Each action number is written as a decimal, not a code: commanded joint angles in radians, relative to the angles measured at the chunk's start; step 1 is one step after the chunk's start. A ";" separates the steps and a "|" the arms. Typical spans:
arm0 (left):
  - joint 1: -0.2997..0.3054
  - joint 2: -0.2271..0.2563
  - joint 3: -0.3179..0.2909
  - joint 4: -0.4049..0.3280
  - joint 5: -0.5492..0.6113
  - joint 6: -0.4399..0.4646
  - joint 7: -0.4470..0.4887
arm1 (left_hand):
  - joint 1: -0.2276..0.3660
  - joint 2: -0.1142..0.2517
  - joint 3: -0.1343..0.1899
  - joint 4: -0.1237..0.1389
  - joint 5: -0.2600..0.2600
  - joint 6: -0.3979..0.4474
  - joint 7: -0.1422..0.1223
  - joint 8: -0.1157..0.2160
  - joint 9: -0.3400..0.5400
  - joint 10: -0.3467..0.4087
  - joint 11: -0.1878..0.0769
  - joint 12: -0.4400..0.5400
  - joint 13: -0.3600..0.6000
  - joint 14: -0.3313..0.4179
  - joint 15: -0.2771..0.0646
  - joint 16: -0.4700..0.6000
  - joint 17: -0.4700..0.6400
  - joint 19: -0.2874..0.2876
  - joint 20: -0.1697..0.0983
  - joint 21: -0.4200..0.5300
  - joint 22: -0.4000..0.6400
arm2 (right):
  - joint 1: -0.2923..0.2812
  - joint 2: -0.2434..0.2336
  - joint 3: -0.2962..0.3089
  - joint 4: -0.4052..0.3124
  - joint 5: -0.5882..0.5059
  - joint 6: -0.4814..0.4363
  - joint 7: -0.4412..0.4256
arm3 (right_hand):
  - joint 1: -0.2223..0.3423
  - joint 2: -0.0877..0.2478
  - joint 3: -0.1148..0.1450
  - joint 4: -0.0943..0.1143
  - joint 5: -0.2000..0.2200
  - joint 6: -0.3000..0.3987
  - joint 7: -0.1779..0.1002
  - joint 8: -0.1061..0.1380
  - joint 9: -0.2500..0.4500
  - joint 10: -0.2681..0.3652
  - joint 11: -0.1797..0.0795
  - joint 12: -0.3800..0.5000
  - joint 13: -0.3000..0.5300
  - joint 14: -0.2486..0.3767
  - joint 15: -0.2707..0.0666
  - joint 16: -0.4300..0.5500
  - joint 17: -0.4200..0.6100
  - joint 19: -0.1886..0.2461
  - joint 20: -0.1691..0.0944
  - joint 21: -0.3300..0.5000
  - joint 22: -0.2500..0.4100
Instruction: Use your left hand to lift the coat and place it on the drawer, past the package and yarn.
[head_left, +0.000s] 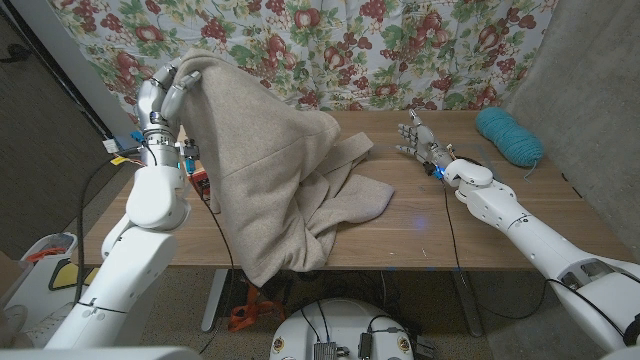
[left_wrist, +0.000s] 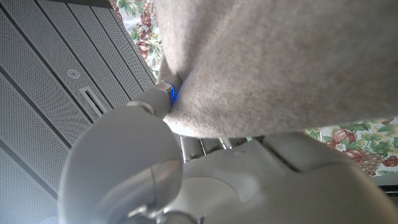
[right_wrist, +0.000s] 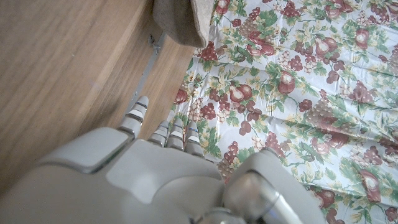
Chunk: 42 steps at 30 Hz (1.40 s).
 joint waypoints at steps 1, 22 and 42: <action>-0.007 0.007 -0.037 0.005 0.033 0.005 0.004 | -0.001 0.001 0.000 -0.001 -0.001 0.008 0.003 -0.002 0.003 0.000 -0.006 0.004 0.001 0.010 -0.033 0.002 0.009 -0.001 -0.118 0.005 0.005 | -0.009 -0.006 0.008 -0.020 0.000 0.012 -0.006 | 0.002 0.004 -0.004 -0.005 -0.004 -0.003 0.000 -0.002 0.006 0.004 -0.004 0.001 0.003 -0.002 -0.009 0.004 0.004 0.001 0.001 0.004 0.002; -0.032 -0.005 -0.056 0.047 0.072 -0.014 0.007 | -0.002 0.001 -0.002 0.000 -0.001 0.006 0.001 -0.004 -0.002 -0.001 -0.005 0.003 0.001 0.009 -0.034 -0.003 0.012 -0.003 -0.118 0.006 -0.005 | -0.051 -0.037 0.025 -0.099 0.002 0.013 -0.032 | 0.001 0.004 -0.004 -0.005 -0.005 -0.003 0.000 -0.002 0.006 0.003 0.000 0.000 0.003 -0.002 -0.009 0.004 0.004 0.001 0.002 0.004 0.002; -0.027 -0.023 -0.089 0.019 0.115 0.016 0.055 | -0.002 0.001 -0.003 0.000 -0.001 0.010 0.000 -0.004 -0.005 -0.002 -0.005 0.003 0.000 0.006 -0.033 -0.010 0.008 -0.006 -0.117 0.004 -0.016 | -0.048 -0.044 0.023 -0.100 0.004 -0.004 -0.031 | 0.001 0.004 -0.004 -0.006 -0.005 -0.003 0.000 -0.002 0.006 0.004 0.000 0.000 0.003 -0.001 -0.009 0.004 0.004 0.002 0.002 0.004 0.002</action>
